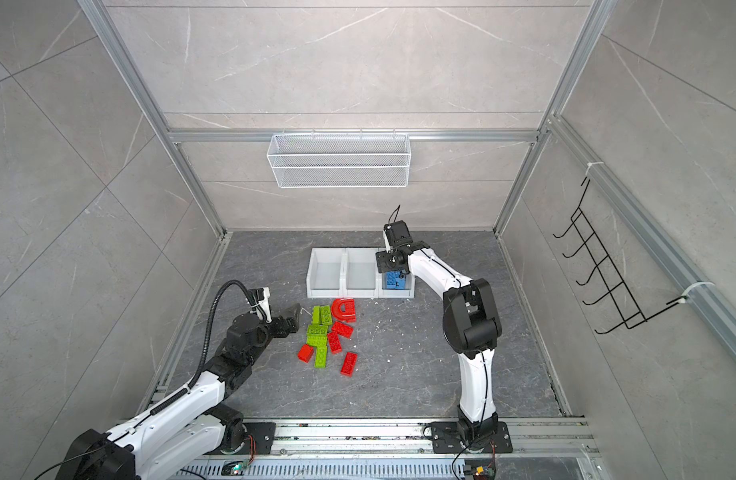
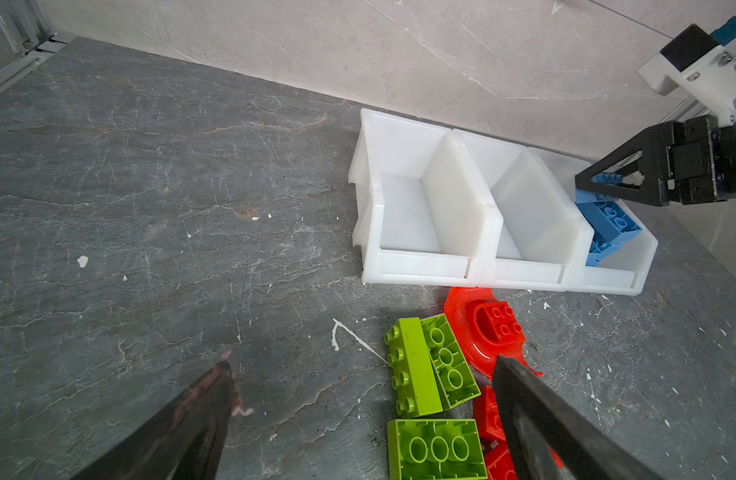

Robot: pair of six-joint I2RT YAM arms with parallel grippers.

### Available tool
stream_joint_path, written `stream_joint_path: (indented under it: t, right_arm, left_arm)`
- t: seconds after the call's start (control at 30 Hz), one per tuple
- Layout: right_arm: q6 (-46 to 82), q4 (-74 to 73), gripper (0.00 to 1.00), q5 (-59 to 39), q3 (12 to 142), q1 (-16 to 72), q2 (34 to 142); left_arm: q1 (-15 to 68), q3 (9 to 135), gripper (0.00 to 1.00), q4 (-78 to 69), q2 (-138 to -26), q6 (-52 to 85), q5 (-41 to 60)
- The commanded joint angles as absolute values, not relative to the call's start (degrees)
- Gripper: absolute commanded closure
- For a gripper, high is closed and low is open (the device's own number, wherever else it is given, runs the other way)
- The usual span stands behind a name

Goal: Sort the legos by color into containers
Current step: 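Carry the blue brick into the blue-brick compartment and open the right gripper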

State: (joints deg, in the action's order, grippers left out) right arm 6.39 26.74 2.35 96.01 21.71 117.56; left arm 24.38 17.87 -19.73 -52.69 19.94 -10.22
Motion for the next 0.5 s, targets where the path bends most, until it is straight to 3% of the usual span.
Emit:
stream_joint_path:
  t: [0.0, 0.47]
  right_arm:
    - [6.8, 25.6, 0.30, 3.8, 98.2, 21.5, 118.6]
    - [6.5, 28.2, 0.25, 5.6, 99.8, 20.1, 119.8]
  left_arm:
    - [24.3, 17.9, 0.01, -22.2, -51.8, 19.9, -10.6]
    - [24.3, 18.0, 0.01, -22.2, -52.1, 19.9, -10.4]
